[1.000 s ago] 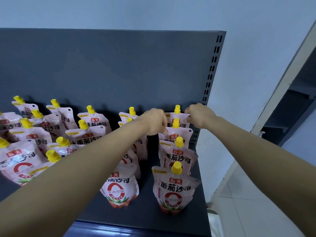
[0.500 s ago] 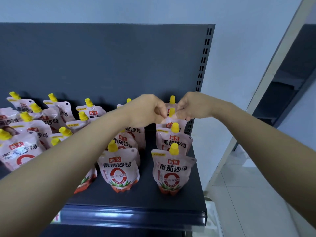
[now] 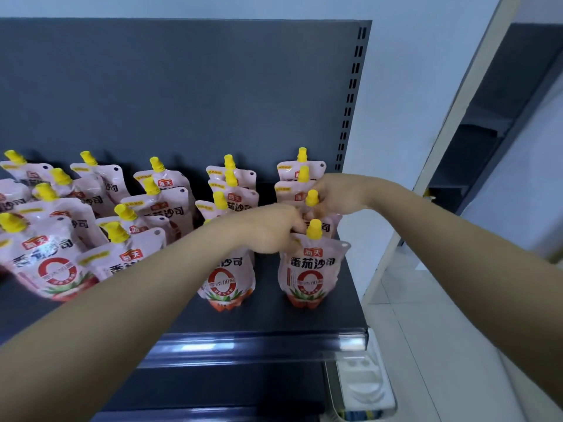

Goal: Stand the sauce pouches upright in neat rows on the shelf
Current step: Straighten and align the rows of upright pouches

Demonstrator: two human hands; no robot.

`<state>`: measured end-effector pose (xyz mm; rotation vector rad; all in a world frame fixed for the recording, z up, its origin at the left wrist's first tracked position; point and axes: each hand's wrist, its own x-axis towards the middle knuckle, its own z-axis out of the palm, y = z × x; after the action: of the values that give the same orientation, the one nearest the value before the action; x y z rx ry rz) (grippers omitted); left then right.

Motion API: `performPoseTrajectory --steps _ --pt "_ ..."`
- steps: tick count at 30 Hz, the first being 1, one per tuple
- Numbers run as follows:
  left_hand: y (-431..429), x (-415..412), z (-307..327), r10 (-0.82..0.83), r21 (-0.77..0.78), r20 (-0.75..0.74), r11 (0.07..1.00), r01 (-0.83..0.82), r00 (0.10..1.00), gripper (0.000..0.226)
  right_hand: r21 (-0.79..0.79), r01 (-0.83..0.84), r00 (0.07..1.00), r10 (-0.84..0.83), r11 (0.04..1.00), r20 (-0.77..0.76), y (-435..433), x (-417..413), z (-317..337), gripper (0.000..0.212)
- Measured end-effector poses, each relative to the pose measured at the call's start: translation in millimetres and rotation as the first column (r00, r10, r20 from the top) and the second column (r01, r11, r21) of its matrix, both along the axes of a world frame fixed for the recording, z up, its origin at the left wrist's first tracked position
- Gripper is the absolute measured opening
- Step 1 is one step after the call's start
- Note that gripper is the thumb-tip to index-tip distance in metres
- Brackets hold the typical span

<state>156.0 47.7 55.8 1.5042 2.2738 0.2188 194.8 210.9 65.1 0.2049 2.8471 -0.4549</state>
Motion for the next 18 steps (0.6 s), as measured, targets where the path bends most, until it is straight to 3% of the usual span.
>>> performPoseTrajectory --steps 5,10,18 --pt "1 0 -12 0.015 0.122 0.007 0.992 -0.015 1.0 0.024 -0.148 0.086 0.992 -0.098 0.985 -0.079 -4 6 -13 0.032" --pt "-3 3 -18 -0.008 0.161 0.037 0.987 0.002 0.999 0.025 -0.27 0.14 0.978 -0.176 0.953 -0.113 -5 11 -20 0.011" --pt "-15 13 -21 -0.051 0.175 0.141 0.984 0.026 0.989 0.03 -0.356 0.194 0.947 -0.269 0.914 -0.177 -6 16 -28 0.023"
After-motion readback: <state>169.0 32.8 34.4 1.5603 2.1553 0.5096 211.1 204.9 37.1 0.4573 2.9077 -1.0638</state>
